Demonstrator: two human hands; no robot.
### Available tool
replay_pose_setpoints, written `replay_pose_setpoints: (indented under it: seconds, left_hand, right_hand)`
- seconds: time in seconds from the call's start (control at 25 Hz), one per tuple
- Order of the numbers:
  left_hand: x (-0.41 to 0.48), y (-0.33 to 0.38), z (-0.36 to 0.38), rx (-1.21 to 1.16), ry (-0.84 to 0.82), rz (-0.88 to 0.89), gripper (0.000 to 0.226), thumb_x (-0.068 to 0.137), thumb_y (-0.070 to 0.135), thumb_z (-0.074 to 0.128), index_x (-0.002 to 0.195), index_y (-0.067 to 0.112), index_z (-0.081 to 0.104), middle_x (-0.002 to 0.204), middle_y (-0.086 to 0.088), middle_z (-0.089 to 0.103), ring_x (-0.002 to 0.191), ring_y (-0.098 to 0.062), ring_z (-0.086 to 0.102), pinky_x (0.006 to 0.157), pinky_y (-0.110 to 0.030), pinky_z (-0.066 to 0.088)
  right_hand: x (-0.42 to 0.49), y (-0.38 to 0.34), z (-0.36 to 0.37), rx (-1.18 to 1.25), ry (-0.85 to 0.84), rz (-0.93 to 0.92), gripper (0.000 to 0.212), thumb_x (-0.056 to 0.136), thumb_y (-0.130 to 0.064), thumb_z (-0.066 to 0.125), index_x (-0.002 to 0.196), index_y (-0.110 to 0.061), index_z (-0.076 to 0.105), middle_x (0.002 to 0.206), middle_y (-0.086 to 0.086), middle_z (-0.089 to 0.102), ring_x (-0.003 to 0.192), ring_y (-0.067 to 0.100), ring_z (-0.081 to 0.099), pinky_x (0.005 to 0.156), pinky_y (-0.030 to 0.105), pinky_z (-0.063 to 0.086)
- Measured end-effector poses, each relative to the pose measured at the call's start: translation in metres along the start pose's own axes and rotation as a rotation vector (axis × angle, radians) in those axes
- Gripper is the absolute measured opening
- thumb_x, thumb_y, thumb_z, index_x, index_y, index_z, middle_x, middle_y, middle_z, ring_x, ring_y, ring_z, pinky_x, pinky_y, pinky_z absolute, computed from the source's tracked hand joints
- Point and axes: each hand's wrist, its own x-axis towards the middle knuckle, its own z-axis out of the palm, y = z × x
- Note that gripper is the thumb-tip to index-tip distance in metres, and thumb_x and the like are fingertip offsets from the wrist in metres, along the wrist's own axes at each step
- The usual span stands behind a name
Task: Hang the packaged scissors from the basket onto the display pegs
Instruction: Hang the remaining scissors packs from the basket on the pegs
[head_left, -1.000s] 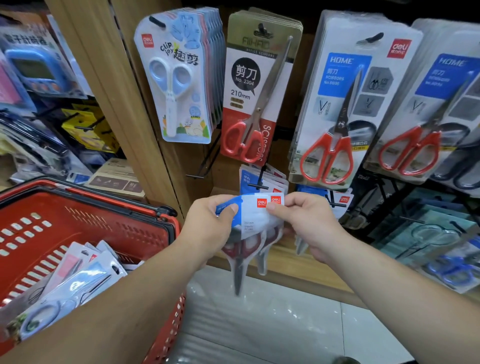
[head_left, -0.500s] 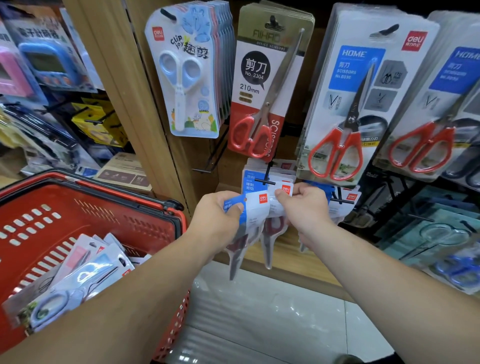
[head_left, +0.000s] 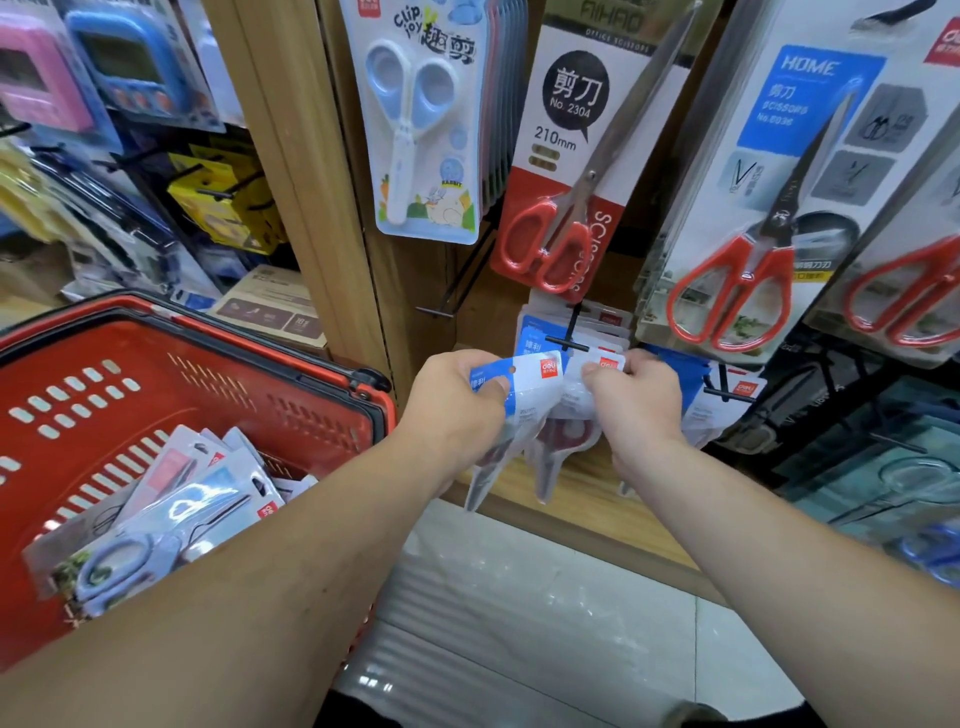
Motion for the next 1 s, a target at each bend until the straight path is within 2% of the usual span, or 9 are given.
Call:
replay_pose_setpoints:
  seconds: [0.08,0.24,0.48,0.6,0.68,0.8,0.84,0.92,1.0]
  left_hand:
    - [0.001,-0.001,-0.001,-0.016,0.001,-0.012,0.017,0.108,0.02,0.059,0.121,0.022,0.069,0.119,-0.003,0.07,0.108,-0.023,0.07,0.049,-0.013,0.051]
    - [-0.001,-0.001,-0.001,-0.02,-0.017,-0.017,0.015,0.108,0.021,0.059,0.12,0.024,0.068,0.118,0.001,0.067,0.115,-0.023,0.066,0.053,-0.012,0.053]
    - [0.008,-0.005,0.002,0.055,0.006,0.038,0.007,0.102,0.023,0.069,0.106,0.026,0.064,0.108,0.009,0.062,0.099,-0.014,0.064,0.062,-0.02,0.059]
    - [0.017,-0.005,0.014,0.059,-0.01,0.075,0.004,0.1,0.021,0.071,0.1,0.025,0.069,0.101,0.004,0.067,0.088,-0.011,0.064,0.065,-0.023,0.055]
    - [0.025,-0.004,0.024,0.017,-0.002,0.105,0.002,0.099,0.02,0.073,0.1,0.022,0.073,0.098,0.001,0.071,0.086,-0.012,0.066,0.068,-0.024,0.055]
    - [0.038,-0.004,0.04,-0.02,0.034,0.109,0.005,0.099,0.023,0.072,0.1,0.02,0.075,0.099,0.002,0.071,0.09,-0.014,0.068,0.067,-0.024,0.054]
    - [0.043,-0.005,0.045,-0.024,0.049,0.113,0.006,0.099,0.025,0.072,0.099,0.02,0.076,0.1,0.0,0.072,0.093,-0.017,0.069,0.067,-0.026,0.055]
    - [0.05,-0.009,0.049,-0.061,0.068,0.141,0.007,0.099,0.025,0.072,0.101,0.02,0.076,0.101,-0.003,0.075,0.097,-0.025,0.073,0.075,-0.037,0.063]
    - [0.055,-0.013,0.049,-0.094,0.082,0.182,0.006,0.097,0.025,0.073,0.102,0.022,0.076,0.102,-0.004,0.076,0.099,-0.027,0.074,0.085,-0.048,0.064]
  right_hand:
    - [-0.001,-0.002,0.0,-0.003,-0.016,-0.013,0.014,0.097,-0.017,0.068,0.084,-0.017,0.063,0.073,-0.003,0.065,0.072,0.014,0.061,0.061,0.03,0.044]
    - [0.003,-0.005,0.001,0.035,-0.019,0.029,0.007,0.098,-0.022,0.072,0.095,-0.016,0.069,0.085,0.001,0.074,0.082,0.018,0.071,0.066,0.028,0.049]
    - [-0.009,-0.011,-0.002,0.15,-0.071,0.158,0.014,0.103,-0.026,0.066,0.108,-0.02,0.054,0.09,-0.008,0.06,0.078,0.007,0.057,0.058,0.023,0.04]
    - [-0.02,-0.004,-0.004,0.175,-0.139,0.176,0.017,0.104,-0.022,0.06,0.12,-0.019,0.061,0.105,-0.003,0.071,0.096,0.014,0.067,0.083,0.037,0.06]
    - [-0.019,-0.002,-0.011,0.175,-0.147,0.14,0.025,0.102,-0.023,0.064,0.127,-0.019,0.063,0.103,-0.006,0.069,0.107,0.018,0.065,0.102,0.048,0.056]
    - [-0.012,-0.002,-0.023,0.207,-0.122,0.142,0.047,0.102,-0.023,0.067,0.146,-0.014,0.052,0.11,-0.004,0.064,0.113,0.02,0.059,0.109,0.05,0.052]
    - [-0.012,-0.003,-0.025,0.209,-0.137,0.16,0.041,0.102,-0.023,0.067,0.141,-0.015,0.055,0.111,-0.003,0.064,0.112,0.02,0.061,0.109,0.05,0.052]
    - [-0.015,-0.003,-0.025,0.142,-0.182,0.154,0.009,0.102,-0.021,0.066,0.107,-0.025,0.061,0.098,-0.008,0.063,0.099,0.013,0.063,0.105,0.048,0.054]
    - [-0.017,-0.003,-0.028,-0.019,-0.239,0.095,0.017,0.102,-0.026,0.065,0.086,-0.027,0.06,0.089,-0.008,0.065,0.09,0.012,0.062,0.097,0.045,0.056]
